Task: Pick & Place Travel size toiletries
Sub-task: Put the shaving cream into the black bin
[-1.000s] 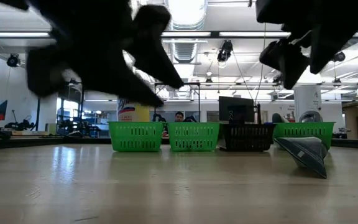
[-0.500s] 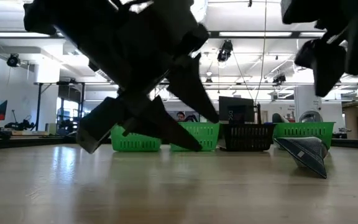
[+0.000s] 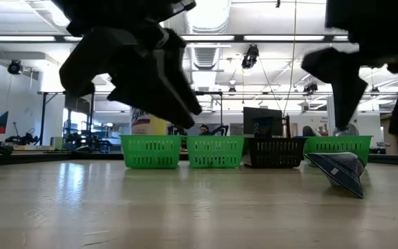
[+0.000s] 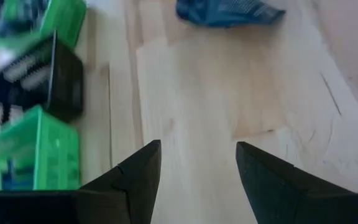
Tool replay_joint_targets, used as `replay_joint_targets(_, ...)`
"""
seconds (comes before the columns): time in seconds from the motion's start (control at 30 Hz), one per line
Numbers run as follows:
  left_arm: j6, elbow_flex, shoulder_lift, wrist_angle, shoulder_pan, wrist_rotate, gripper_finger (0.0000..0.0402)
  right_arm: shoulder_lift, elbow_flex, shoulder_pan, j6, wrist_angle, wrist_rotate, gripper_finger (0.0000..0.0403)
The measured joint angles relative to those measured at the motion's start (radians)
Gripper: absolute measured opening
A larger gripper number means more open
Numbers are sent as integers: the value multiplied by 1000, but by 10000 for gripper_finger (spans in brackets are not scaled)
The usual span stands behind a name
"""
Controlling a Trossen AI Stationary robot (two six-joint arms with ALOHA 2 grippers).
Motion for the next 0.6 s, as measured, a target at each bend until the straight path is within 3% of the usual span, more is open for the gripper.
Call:
replay_joint_targets(0.2,-98,0,-9,-45,-4,3,213,19,27,13,-168,113,-17,242)
replay_joint_targets(0.5,-103,-13,-9,-44,-4,5,213,114,24,12,-225,150,-22,249)
replay_joint_targets(0.6,-106,-13,-9,-44,-4,5,213,142,24,12,-238,165,34,246)
